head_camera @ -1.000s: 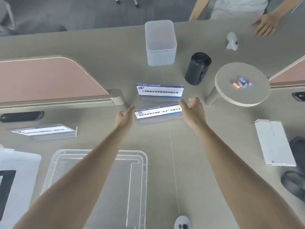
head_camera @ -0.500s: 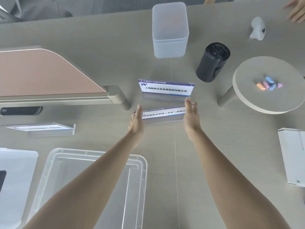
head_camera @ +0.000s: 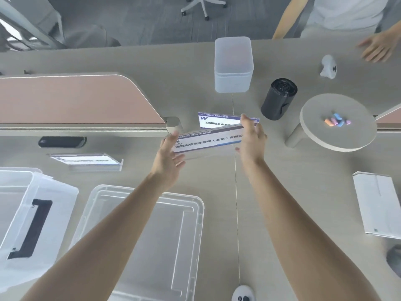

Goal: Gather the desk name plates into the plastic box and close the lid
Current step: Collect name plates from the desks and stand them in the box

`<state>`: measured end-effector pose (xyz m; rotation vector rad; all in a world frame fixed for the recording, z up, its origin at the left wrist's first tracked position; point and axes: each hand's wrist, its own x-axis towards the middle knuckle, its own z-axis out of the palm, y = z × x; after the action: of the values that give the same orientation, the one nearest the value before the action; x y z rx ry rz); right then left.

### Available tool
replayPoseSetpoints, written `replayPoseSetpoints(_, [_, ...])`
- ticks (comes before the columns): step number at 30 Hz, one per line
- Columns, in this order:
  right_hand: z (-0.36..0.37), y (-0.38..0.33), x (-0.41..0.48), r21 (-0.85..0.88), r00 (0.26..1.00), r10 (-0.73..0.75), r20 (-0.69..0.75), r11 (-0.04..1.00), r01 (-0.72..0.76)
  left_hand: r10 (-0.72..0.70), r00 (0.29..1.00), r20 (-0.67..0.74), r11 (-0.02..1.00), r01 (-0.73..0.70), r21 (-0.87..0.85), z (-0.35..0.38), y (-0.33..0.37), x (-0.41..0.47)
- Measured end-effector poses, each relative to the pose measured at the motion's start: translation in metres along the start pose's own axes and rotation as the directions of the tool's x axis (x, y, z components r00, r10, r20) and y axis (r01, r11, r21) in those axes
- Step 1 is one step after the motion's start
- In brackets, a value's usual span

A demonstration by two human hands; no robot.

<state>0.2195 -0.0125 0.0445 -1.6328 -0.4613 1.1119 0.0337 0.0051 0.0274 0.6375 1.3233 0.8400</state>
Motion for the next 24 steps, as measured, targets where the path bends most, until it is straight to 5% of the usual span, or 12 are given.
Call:
replayPoseSetpoints(5, [0.028, -0.027, -0.049, 0.012, 0.996, -0.008, 0.091, 1.0, 0.007, 0.06, 0.998, 0.032, 0.994, -0.063, 0.092, -0.039, 0.031, -0.046])
replayPoseSetpoints(12, [0.088, -0.044, -0.124, 0.01, 0.966, -0.041, 0.257, 0.999, 0.04, 0.206, 0.975, -0.085, 0.978, -0.209, -0.025, -0.118, 0.059, -0.113])
replayPoseSetpoints(16, [0.128, -0.047, -0.177, 0.054, 0.945, -0.03, 0.325, 0.998, 0.013, 0.37, 0.915, -0.158, 0.929, -0.369, 0.036, -0.17, 0.073, -0.157])
replayPoseSetpoints(24, [0.2, -0.037, -0.298, -0.051, 0.846, 0.218, 0.486, 0.974, -0.221, 0.636, 0.728, -0.257, 0.766, -0.637, 0.09, -0.277, 0.069, -0.244])
